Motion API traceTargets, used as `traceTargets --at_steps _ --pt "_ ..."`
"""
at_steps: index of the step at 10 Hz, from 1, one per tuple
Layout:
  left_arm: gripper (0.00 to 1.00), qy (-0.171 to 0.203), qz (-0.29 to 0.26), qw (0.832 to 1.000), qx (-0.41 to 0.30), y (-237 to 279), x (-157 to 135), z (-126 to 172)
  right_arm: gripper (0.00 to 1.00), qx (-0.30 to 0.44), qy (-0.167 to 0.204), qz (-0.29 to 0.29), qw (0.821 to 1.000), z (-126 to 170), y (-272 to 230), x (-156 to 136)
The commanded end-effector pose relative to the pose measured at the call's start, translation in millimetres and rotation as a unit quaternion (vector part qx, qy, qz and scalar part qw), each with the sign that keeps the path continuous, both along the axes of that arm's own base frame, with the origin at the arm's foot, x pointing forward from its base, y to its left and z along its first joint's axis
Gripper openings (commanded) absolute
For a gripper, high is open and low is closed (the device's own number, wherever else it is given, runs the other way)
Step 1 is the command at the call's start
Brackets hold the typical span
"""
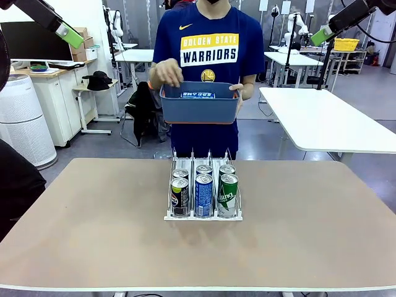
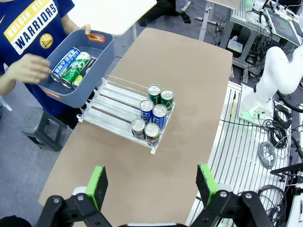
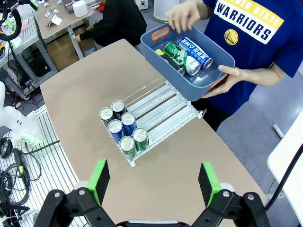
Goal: Fill the beverage cans into the dispenser.
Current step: Pick up the Ionic drink handed by the human.
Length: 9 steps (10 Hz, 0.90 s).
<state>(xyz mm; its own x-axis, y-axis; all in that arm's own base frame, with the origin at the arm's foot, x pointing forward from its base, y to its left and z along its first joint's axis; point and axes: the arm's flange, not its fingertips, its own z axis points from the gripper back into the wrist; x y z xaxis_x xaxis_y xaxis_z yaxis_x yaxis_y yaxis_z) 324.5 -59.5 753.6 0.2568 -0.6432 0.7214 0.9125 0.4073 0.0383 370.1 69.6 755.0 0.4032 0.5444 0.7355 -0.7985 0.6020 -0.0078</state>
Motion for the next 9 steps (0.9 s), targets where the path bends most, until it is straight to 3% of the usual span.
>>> traceTargets --at_steps 1,9 --pt "1.00 0.004 0.001 1.000 -0.005 -0.4 -1.4 -0.1 1.00 0.000 0.001 0.000 1.000 -0.4 -0.2 0.1" --pt "1.00 0.004 0.001 1.000 -0.005 -0.4 -1.4 -0.1 1.00 0.000 0.001 0.000 1.000 -0.4 -0.2 0.1"
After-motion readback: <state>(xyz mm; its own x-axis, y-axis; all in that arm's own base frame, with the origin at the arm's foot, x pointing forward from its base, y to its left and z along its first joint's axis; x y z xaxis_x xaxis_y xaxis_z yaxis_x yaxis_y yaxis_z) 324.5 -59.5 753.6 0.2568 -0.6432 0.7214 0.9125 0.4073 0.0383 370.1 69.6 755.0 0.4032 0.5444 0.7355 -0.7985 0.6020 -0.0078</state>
